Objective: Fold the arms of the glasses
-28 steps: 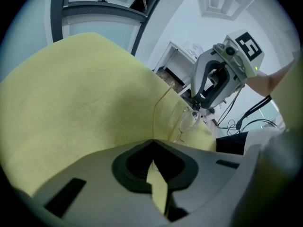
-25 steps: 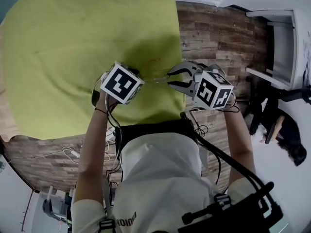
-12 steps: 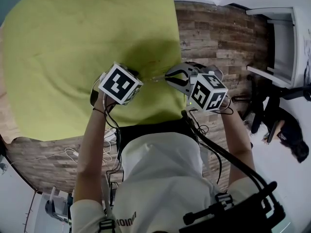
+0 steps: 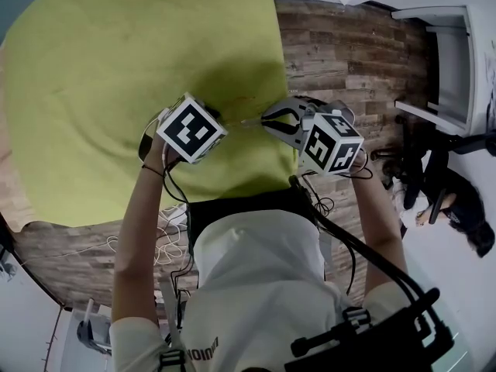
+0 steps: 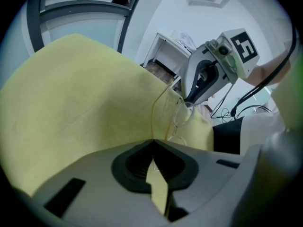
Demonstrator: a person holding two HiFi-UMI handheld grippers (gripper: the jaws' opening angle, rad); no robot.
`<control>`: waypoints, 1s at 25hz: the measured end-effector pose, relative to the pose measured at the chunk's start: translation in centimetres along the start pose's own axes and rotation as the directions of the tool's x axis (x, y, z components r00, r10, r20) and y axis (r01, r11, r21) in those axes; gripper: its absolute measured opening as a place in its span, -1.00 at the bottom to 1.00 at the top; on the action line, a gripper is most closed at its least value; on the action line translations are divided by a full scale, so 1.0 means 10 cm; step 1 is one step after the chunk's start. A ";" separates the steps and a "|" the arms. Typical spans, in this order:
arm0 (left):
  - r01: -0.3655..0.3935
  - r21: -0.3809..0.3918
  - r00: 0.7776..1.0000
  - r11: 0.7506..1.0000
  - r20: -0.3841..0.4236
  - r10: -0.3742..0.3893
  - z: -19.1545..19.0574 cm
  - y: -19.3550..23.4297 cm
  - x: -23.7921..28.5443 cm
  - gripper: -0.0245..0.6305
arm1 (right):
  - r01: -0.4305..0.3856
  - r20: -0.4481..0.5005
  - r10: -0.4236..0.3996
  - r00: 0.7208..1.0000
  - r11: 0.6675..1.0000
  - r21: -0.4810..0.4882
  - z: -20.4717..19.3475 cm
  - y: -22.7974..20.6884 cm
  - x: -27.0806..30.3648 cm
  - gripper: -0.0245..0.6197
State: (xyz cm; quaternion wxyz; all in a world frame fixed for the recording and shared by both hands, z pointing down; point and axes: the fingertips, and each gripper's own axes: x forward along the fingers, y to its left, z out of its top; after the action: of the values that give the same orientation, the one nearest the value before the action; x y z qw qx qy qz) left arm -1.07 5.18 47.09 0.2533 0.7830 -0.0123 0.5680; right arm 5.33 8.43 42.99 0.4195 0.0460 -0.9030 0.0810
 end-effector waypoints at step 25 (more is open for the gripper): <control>0.221 -0.021 0.958 0.975 0.193 -0.213 0.14 -0.11 -0.06 -0.55 | -0.046 0.010 0.046 0.999 0.999 0.018 0.00 0.01 -0.03 -0.83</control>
State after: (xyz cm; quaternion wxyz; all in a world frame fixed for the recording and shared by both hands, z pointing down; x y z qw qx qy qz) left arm 0.30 5.39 45.81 0.3281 0.8246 0.0377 0.4593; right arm 5.53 8.58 42.71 0.4128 0.0296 -0.9050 0.0986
